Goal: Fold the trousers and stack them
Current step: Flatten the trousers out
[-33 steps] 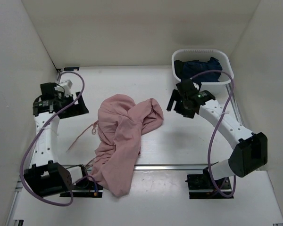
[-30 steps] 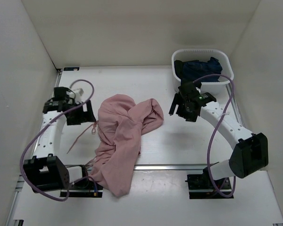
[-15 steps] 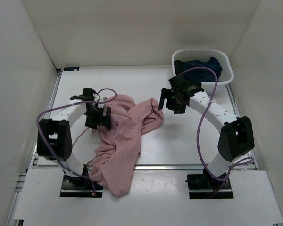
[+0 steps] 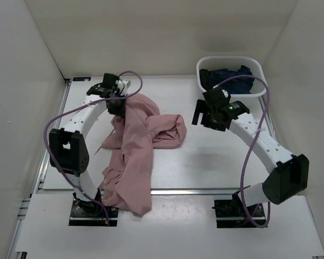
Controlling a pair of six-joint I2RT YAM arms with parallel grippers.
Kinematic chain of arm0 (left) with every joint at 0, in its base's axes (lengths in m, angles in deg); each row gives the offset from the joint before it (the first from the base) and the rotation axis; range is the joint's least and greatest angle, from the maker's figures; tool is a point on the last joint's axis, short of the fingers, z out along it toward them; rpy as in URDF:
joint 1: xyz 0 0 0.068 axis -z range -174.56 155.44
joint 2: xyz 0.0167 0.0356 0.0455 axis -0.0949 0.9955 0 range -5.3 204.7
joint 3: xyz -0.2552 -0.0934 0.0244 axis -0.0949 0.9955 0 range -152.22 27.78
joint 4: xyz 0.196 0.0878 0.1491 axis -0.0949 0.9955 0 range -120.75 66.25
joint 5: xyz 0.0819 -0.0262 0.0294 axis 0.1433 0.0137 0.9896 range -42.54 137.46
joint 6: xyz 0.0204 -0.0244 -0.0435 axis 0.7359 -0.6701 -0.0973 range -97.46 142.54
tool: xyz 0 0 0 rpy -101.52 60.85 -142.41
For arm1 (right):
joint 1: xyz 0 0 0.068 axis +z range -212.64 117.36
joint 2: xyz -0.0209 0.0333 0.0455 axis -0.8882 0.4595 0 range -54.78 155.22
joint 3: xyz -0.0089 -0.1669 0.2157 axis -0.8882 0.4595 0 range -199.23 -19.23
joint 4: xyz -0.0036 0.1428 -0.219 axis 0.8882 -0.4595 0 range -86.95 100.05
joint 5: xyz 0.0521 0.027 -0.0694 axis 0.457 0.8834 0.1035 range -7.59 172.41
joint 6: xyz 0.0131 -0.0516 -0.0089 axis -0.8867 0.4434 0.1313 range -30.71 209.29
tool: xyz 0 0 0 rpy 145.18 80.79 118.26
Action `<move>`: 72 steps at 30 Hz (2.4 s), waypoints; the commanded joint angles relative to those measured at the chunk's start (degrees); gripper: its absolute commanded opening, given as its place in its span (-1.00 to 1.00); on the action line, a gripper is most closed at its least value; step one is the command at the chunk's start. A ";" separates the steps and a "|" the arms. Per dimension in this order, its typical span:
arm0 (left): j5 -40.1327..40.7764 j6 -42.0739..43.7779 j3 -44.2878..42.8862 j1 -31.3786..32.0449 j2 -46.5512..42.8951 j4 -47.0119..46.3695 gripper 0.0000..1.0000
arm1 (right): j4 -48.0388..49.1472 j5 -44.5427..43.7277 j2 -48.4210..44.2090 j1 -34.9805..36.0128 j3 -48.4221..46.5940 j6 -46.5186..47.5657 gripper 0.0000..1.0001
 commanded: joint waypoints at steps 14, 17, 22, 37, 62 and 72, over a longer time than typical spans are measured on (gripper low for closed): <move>13.03 0.05 -11.70 58.77 -10.55 11.25 -0.49 | -16.79 -41.81 -31.13 -5.66 1.45 -17.64 0.95; 14.77 0.05 -12.24 62.90 -8.10 11.25 0.48 | -13.97 -38.58 -32.56 -5.66 4.88 -15.01 0.98; 16.72 0.05 -11.72 61.52 -7.91 11.25 1.00 | -11.07 -28.67 -28.52 -5.66 6.03 -9.84 0.98; 13.57 0.05 31.48 25.22 -31.10 11.61 1.00 | -1.57 18.11 -7.33 0.31 7.70 7.85 0.98; 13.64 0.05 26.10 6.96 -25.49 -3.49 -0.72 | -5.18 34.02 -2.50 7.60 -1.76 10.92 -1.00; 16.81 0.05 -2.81 -12.48 -17.79 -11.86 -0.72 | 8.27 11.96 -8.28 19.65 -27.32 4.45 -1.00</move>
